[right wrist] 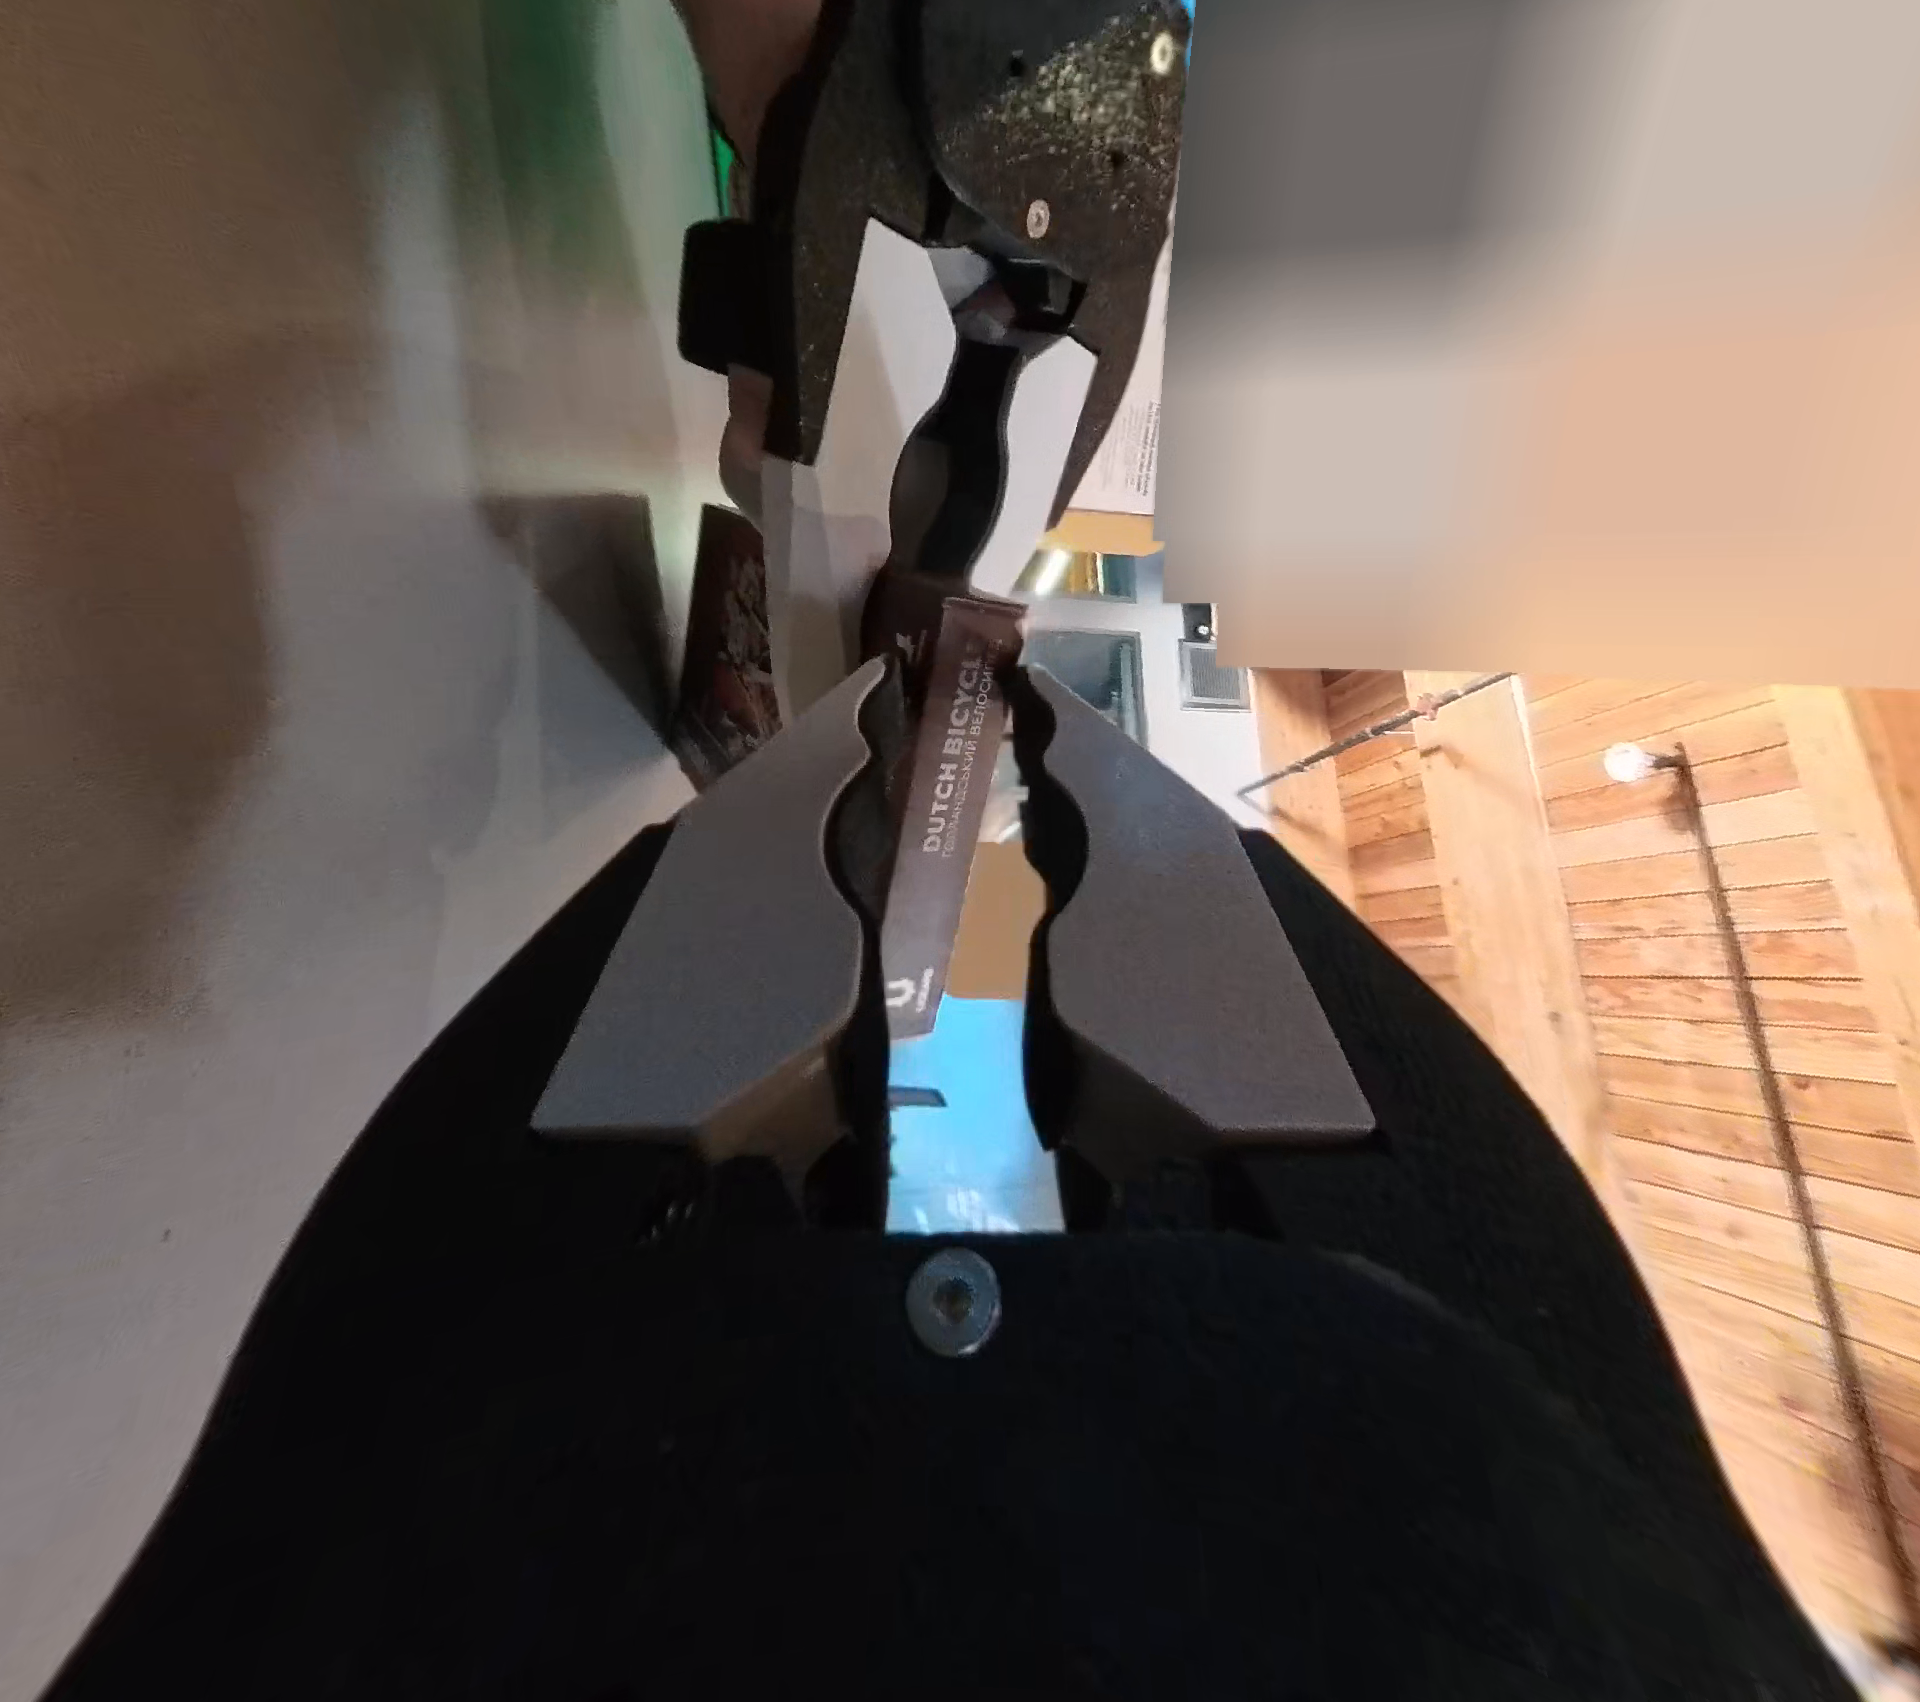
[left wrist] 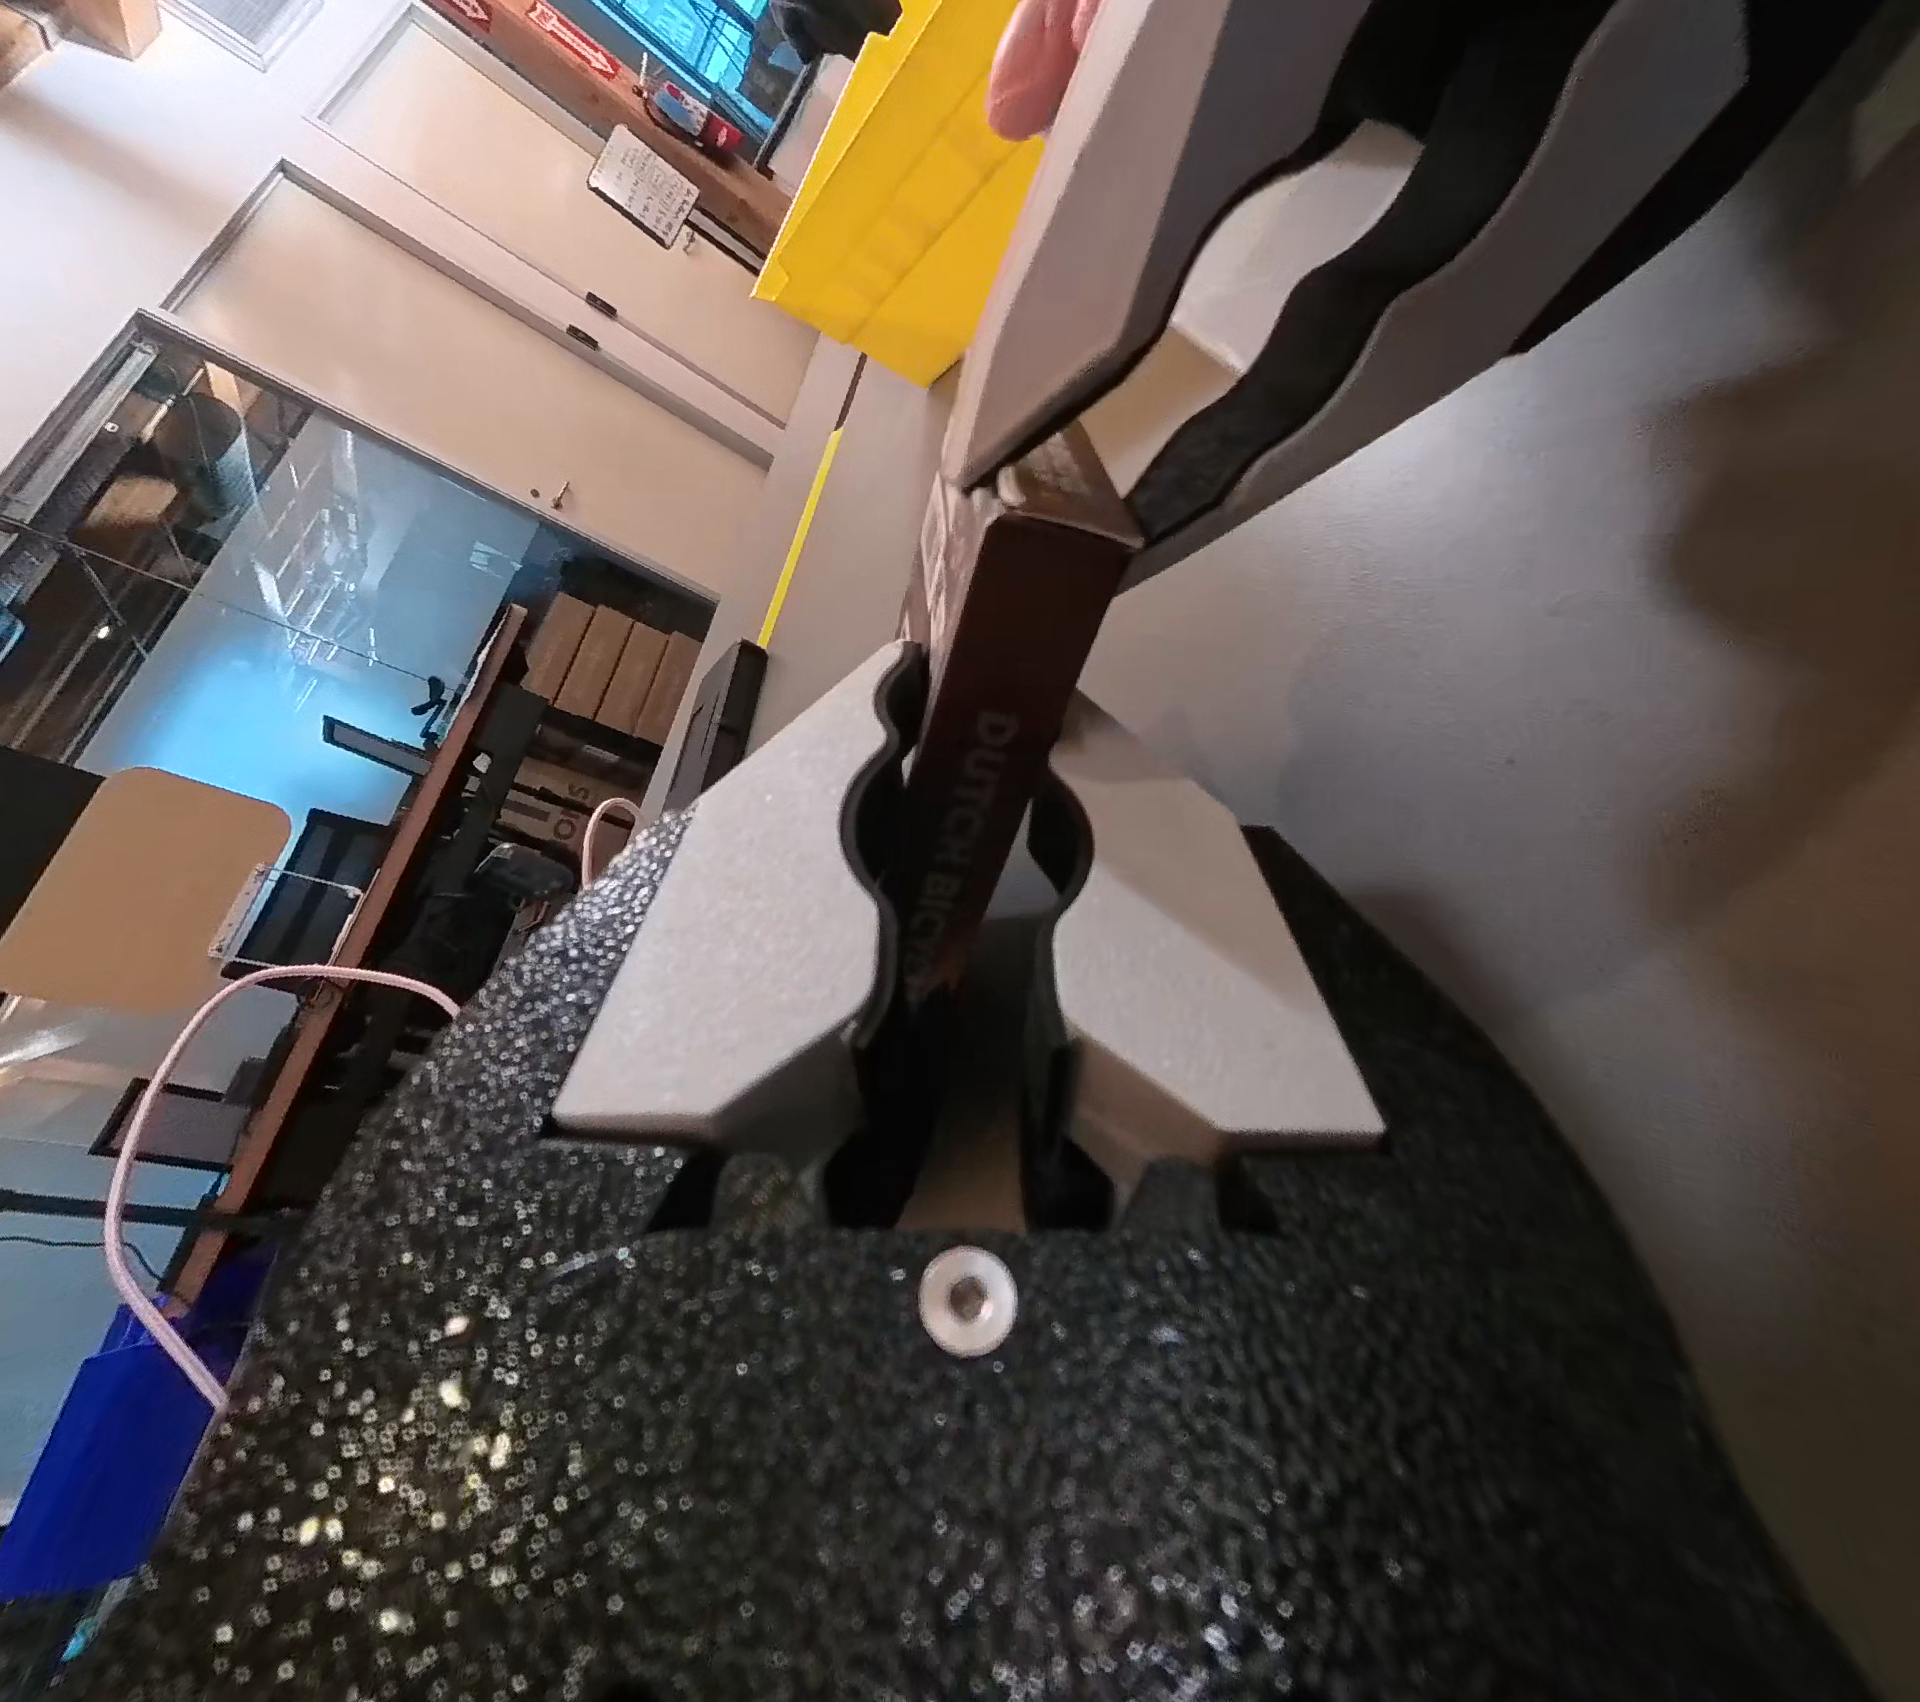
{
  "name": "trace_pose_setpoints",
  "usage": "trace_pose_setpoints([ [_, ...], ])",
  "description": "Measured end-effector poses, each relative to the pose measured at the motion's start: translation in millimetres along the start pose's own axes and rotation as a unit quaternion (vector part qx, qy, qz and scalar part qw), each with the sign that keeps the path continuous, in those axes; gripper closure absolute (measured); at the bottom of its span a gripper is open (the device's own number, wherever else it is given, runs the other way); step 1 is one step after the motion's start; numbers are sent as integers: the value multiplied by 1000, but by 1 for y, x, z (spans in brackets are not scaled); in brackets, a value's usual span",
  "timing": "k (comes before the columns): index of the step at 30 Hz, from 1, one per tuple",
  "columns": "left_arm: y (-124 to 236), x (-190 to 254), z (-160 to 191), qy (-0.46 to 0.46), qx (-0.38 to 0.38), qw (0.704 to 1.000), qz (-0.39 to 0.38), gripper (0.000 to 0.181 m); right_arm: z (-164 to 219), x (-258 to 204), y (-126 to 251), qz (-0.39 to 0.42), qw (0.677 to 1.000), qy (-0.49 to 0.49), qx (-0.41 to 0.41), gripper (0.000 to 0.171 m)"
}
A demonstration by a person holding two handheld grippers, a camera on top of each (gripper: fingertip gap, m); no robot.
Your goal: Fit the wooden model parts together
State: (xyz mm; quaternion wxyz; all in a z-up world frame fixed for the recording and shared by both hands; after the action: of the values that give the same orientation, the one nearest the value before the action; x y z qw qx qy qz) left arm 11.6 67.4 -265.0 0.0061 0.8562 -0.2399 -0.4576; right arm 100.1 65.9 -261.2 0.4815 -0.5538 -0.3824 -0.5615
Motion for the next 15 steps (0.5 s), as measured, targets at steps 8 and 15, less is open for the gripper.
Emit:
trace_pose_setpoints([
  [8, 2, 1, -3, -8, 60, 998, -23, 159, 11, 3, -5, -52, 987, -148, -21, 149],
  [15, 25, -49, 10, 221, 127, 962, -99, 83, 43, 29, 4, -36, 923, -384, -8, 152],
])
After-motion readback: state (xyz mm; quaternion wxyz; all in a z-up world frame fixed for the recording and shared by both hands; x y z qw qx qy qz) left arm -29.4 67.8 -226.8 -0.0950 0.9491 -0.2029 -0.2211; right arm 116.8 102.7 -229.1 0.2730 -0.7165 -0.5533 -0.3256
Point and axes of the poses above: each gripper's, where its closed fingertips meet, y back along the fingers, z out of its underside, x = y × z across the jaws, the point moved 6 cm from there along y, back along the fingers, and after that the axes turned 3 degrees about -x, right-handed, at the moved point
